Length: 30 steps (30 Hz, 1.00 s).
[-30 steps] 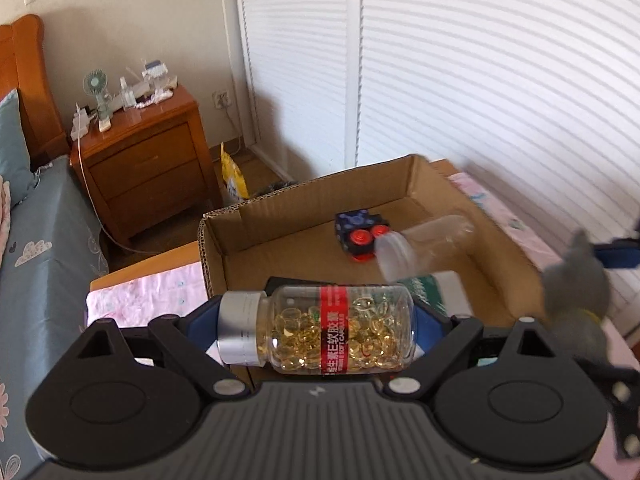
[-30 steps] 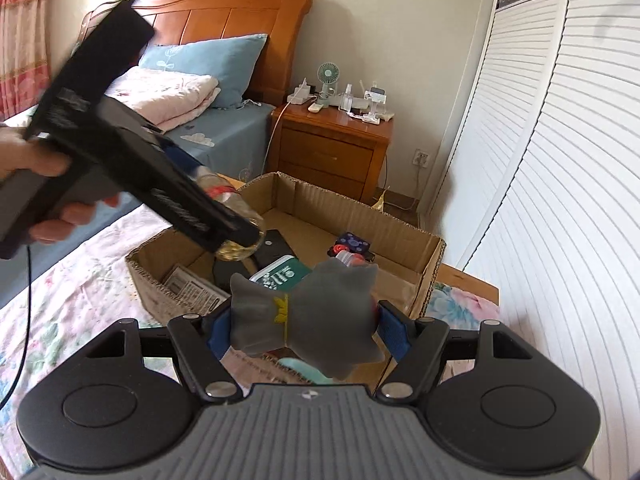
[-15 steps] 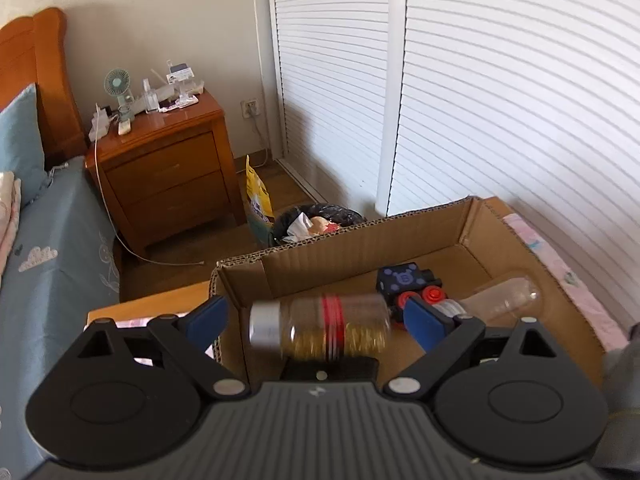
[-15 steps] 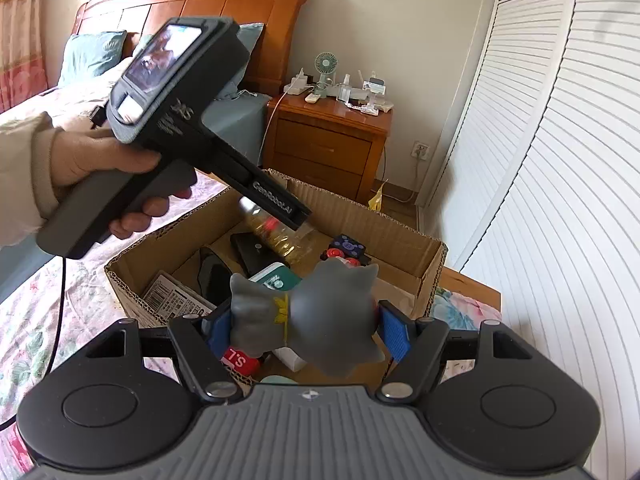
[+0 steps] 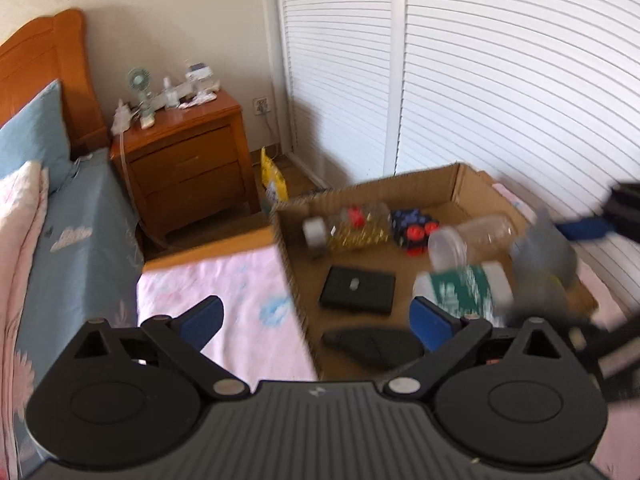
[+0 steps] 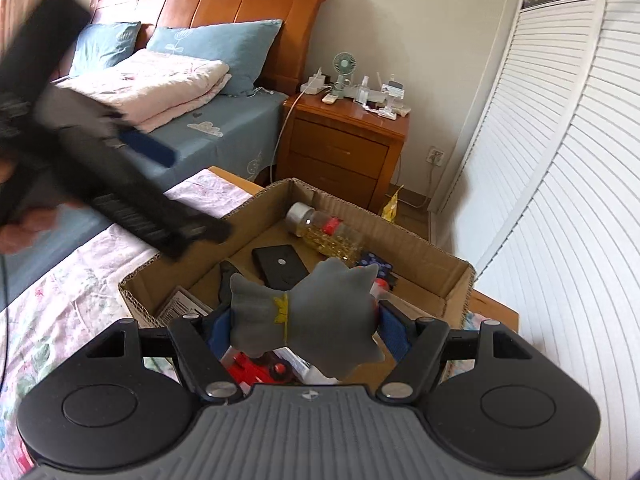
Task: Organize rigid objects
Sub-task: 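Carry the bottle and gray toy into the box and open both grippers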
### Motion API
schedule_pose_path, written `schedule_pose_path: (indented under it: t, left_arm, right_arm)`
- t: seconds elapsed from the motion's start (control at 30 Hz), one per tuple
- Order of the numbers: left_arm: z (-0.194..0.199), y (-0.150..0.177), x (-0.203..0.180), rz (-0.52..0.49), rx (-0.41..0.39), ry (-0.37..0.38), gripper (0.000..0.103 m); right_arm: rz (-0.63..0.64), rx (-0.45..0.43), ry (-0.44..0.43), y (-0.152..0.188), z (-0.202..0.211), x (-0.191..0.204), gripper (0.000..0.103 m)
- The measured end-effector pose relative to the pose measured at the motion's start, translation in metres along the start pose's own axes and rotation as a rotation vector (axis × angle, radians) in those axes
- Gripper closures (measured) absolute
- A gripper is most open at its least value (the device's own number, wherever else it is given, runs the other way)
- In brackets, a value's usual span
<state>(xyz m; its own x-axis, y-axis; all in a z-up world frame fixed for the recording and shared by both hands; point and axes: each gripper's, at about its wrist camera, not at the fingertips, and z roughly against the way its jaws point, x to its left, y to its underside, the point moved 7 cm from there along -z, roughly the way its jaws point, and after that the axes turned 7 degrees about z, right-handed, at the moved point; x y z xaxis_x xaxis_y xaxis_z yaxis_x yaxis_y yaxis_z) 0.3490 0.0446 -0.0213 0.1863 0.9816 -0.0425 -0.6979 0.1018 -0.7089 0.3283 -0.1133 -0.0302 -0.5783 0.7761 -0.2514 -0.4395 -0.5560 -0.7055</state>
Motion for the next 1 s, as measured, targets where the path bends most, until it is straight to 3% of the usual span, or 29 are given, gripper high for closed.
schedule_pose_path:
  t: [0.13,0.27,0.63,0.73,0.8,1.0]
  left_arm:
    - [0.022,0.035,0.009,0.053,0.007,0.057,0.004]
    - [0.037,0.058,0.007,0.06,-0.01,0.064,0.004]
    - [0.05,0.081,-0.006,0.004,-0.019,0.077,0.004]
    - [0.052,0.084,-0.006,0.006,-0.03,0.067,0.004]
    - [0.054,0.085,-0.004,0.013,-0.037,0.065,0.004]
    - [0.06,0.086,0.001,0.062,-0.083,0.035,0.001]
  right_arm:
    - [0.011,0.01,-0.037,-0.012,-0.017,0.01,0.027]
    - [0.033,0.033,-0.054,-0.024,-0.038,0.023,0.027]
    - [-0.002,0.098,-0.071,-0.043,-0.091,0.035,0.026]
    - [-0.03,0.099,-0.055,-0.045,-0.098,0.031,0.018]
    - [-0.044,0.084,-0.028,-0.047,-0.094,0.029,0.0]
    - [-0.067,0.088,0.038,-0.04,-0.064,0.021,0.0]
